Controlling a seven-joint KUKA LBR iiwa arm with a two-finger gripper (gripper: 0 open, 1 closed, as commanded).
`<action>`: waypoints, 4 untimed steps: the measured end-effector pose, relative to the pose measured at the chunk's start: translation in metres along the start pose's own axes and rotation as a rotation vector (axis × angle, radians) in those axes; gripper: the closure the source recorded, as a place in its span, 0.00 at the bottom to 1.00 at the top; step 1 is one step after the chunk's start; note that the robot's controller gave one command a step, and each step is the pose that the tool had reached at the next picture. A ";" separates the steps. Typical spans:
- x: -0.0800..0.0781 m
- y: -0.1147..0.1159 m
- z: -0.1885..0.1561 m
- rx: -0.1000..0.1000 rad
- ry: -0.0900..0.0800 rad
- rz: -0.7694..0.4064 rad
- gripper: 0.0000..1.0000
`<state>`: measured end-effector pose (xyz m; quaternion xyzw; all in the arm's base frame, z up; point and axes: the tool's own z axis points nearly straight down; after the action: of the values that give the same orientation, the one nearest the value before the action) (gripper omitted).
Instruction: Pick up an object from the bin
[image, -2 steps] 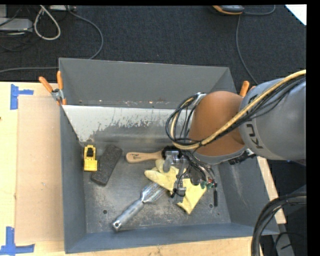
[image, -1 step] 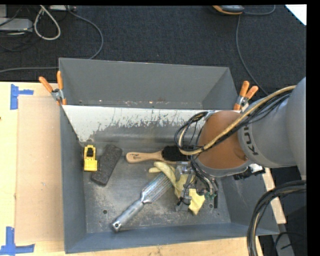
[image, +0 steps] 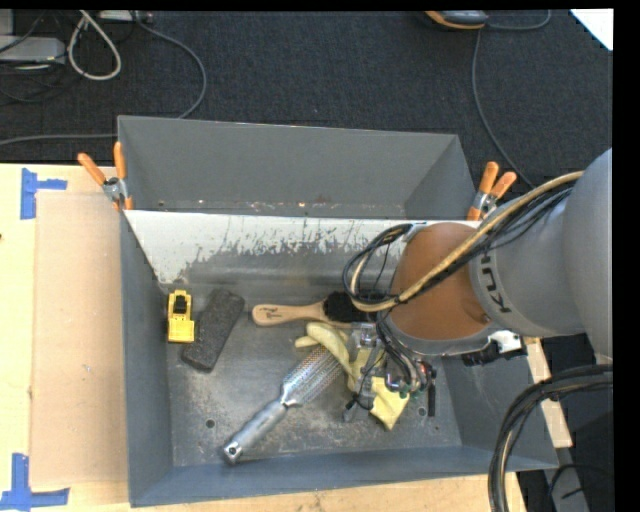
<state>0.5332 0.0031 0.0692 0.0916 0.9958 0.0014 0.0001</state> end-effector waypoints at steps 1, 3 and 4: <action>-0.003 -0.006 0.000 0.003 0.008 -0.067 0.00; -0.004 -0.006 0.000 0.003 0.007 -0.063 1.00; -0.004 -0.006 0.000 0.003 0.008 -0.062 1.00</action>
Offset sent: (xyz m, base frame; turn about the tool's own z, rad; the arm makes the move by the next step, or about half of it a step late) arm 0.0004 -0.0006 -0.0001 -0.0072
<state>0.5356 -0.0039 0.0695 0.0606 0.9982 0.0003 -0.0039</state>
